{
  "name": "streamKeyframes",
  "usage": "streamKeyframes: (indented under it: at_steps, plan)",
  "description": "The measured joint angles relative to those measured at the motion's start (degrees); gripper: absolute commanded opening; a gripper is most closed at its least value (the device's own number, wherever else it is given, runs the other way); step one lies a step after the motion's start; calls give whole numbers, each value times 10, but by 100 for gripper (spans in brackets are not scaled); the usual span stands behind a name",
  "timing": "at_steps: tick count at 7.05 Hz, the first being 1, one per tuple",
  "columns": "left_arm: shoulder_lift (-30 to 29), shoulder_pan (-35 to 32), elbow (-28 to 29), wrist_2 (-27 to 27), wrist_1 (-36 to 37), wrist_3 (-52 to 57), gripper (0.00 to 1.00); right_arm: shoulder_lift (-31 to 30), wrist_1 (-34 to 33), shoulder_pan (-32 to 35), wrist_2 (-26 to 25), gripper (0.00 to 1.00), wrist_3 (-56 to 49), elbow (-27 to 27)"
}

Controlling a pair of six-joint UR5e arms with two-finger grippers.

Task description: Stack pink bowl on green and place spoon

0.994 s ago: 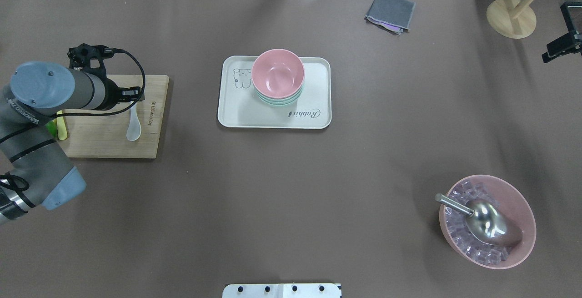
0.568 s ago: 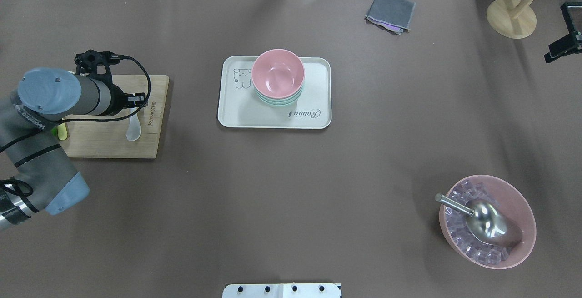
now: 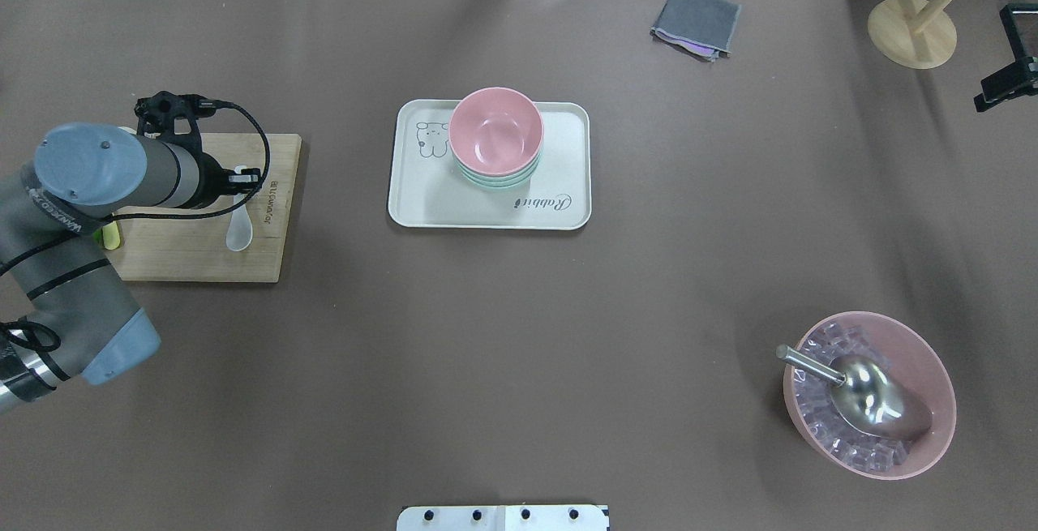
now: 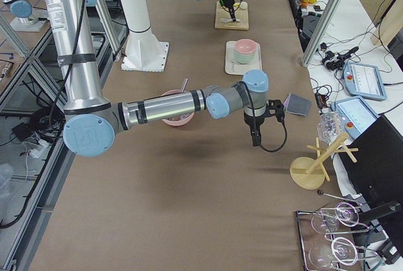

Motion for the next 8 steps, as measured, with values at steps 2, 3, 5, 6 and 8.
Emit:
streamKeyframes:
  at_steps: [2,3,5,6,8]
  plan:
    - [0,0,-3,0,0,0,0,0,0,0,-2,100,0,-1]
    - [0,-1,-9,-1,0,-1,0,-1,0,0,-2,100,0,-1]
    - [-9,-2,-34,-4,8,-4,0,-8,1,0,2,100,-9,-3]
    - [-27,-5,-39,-4,23,-16,0,-23,1,0,-4,100,-26,-3]
    - [-117,-8,-40,-1,120,-65,0,-54,0,6,-24,100,-70,-4]
